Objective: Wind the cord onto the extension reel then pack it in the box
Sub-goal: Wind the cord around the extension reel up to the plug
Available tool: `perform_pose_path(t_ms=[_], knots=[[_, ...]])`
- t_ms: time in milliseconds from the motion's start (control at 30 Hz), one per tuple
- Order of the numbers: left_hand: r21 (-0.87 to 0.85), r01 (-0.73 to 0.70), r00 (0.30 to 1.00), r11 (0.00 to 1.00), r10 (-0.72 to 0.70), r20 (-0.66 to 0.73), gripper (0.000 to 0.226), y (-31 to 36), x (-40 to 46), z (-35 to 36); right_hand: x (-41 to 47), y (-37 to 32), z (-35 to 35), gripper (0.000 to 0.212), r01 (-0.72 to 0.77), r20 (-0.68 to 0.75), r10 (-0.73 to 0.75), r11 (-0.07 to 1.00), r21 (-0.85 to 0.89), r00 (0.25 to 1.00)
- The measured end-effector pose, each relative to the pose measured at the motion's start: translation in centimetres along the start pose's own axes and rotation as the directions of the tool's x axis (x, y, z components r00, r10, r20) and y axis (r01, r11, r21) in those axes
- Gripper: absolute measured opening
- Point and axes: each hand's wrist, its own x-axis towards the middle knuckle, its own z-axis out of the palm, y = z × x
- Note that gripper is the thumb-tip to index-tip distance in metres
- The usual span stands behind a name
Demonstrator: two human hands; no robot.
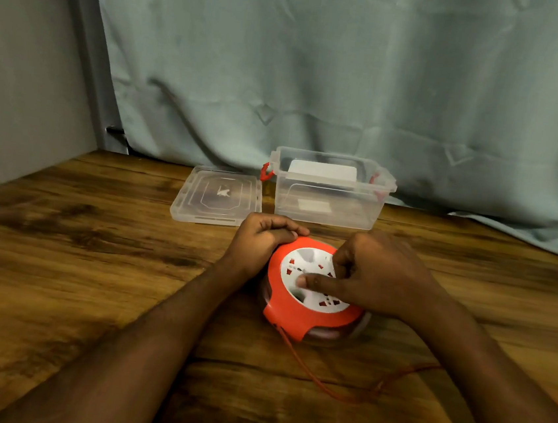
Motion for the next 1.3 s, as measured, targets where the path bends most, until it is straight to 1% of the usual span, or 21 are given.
perform_pose_path(t_ms=[33, 100, 133, 200, 233, 333, 467, 533, 633, 767, 933, 1067, 1200, 1300], knots=[[0.003, -0.006, 1.0, 1.0, 0.006, -0.001, 0.022, 0.0, -0.1, 0.0, 0.0, 0.1, -0.3, 0.054, 0.006, 0.005, -0.006, 1.0, 0.013, 1.0], [0.016, -0.021, 1.0, 1.0, 0.021, 0.009, 0.022, 0.1, -0.1, 0.0, -0.2, 0.5, -1.2, 0.02, 0.018, 0.06, -0.021, 0.998, 0.055, 0.998], [0.023, -0.031, 0.999, 0.999, 0.03, 0.019, 0.022, 0.1, -0.1, 0.0, -0.2, 0.6, -1.5, 0.013, 0.034, 0.09, -0.042, 0.996, 0.088, 0.995], [0.024, -0.047, 0.998, 0.999, 0.045, 0.05, 0.023, 0.1, -0.1, -0.1, -0.3, 1.3, -1.4, 0.038, 0.069, 0.146, -0.091, 0.986, 0.149, 0.985], [0.019, -0.051, 0.996, 0.999, 0.05, 0.071, 0.022, 0.1, -0.2, -0.1, -0.3, 1.6, -1.3, 0.046, 0.067, 0.176, -0.096, 0.984, 0.164, 0.98], [0.016, -0.069, 0.989, 0.997, 0.066, 0.136, 0.022, 0.1, -0.3, 0.1, -0.4, 1.8, -1.1, 0.056, 0.058, 0.248, -0.104, 0.981, 0.186, 0.963], [0.01, -0.081, 0.985, 0.997, 0.079, 0.153, 0.022, 0.3, -0.4, 0.2, -0.5, 1.8, -1.9, 0.053, 0.044, 0.29, -0.102, 0.979, 0.2, 0.952], [0.002, -0.079, 0.985, 0.997, 0.078, 0.153, 0.022, 0.3, -0.4, 0.2, -0.6, 1.8, -2.0, 0.053, 0.04, 0.285, -0.093, 0.982, 0.187, 0.954], [-0.016, -0.062, 0.99, 0.998, 0.064, 0.124, 0.022, 0.3, -0.3, 0.2, -0.6, 1.8, -1.7, 0.053, -0.008, 0.248, -0.037, 0.984, 0.178, 0.968], [-0.033, -0.037, 0.995, 0.999, 0.04, 0.086, 0.022, 0.1, -0.1, 0.1, -0.4, 1.7, -1.2, 0.063, -0.045, 0.215, 0.012, 0.988, 0.149, 0.976], [-0.025, -0.017, 0.998, 1.0, 0.019, 0.052, 0.023, 0.0, 0.0, -0.1, -0.4, 1.1, -1.0, 0.061, -0.013, 0.142, 0.007, 0.999, 0.039, 0.99], [-0.034, 0.008, 0.999, 0.999, -0.007, 0.031, 0.024, 0.0, 0.0, 0.0, -0.1, 0.8, -0.7, 0.064, -0.012, 0.107, 0.009, 0.999, 0.03, 0.994], [-0.044, 0.022, 1.0, 0.999, -0.021, 0.02, 0.024, 0.1, 0.0, 0.1, 0.0, 0.6, -0.1, 0.055, -0.004, 0.057, 0.003, 1.0, 0.016, 0.998], [-0.04, 0.023, 1.0, 0.999, -0.022, 0.017, 0.024, 0.1, -0.1, 0.1, 0.0, 0.4, 0.3, 0.058, -0.006, 0.017, 0.006, 1.0, 0.022, 1.0]])
